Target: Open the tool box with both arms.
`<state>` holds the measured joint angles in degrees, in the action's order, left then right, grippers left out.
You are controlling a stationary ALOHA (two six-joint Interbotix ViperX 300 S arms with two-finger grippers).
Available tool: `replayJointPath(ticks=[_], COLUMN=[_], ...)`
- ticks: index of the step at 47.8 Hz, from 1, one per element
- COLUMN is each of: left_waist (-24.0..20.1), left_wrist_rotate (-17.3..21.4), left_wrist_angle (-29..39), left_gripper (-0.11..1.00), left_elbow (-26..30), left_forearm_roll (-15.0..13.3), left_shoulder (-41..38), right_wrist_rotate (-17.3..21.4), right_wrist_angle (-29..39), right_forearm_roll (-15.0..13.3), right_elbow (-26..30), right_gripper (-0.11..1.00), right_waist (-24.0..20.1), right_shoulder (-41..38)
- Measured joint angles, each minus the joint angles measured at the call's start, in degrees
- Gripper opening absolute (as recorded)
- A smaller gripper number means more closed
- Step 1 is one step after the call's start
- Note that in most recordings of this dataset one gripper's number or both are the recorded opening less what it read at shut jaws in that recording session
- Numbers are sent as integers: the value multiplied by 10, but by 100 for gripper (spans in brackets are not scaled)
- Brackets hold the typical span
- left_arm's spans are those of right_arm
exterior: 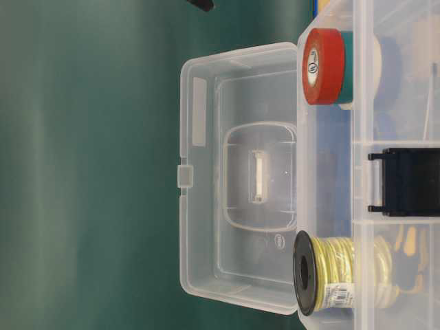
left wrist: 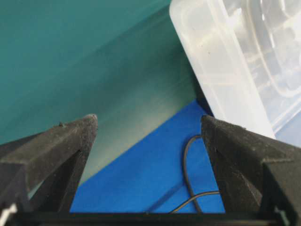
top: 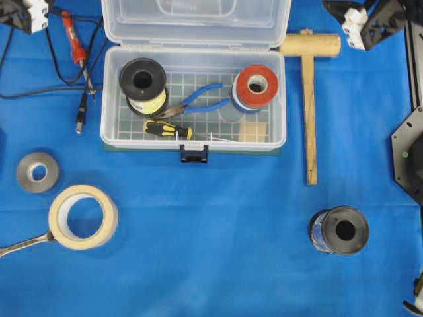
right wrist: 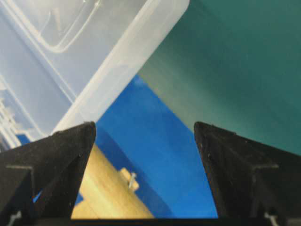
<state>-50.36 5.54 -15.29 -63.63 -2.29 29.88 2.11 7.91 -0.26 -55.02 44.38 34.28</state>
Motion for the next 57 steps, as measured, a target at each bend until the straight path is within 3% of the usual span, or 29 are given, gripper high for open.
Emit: replayJointPath(ticks=[16, 26, 45, 52, 57], left_waist=[21, 105, 315, 365, 379], left_wrist_rotate=[-4, -6, -8, -8, -8], left_wrist_angle=[6, 21, 84, 95, 98], left_gripper=[88, 88, 88, 88, 88], left_elbow=[-10, -26, -54, -56, -56], left_forearm_roll=[0, 1, 1, 1, 1], left_shoulder=[18, 48, 149, 151, 151], right_wrist_rotate=[6, 8, 9, 9, 9], right_wrist_angle=[2, 10, 15, 15, 16], right_forearm_roll=[2, 9, 11, 11, 11], right_elbow=[-2, -7, -12, -12, -11], right_gripper=[84, 84, 84, 84, 84], right_waist=[-12, -103, -316, -368, -378], right_shoulder=[5, 12, 13, -1, -3])
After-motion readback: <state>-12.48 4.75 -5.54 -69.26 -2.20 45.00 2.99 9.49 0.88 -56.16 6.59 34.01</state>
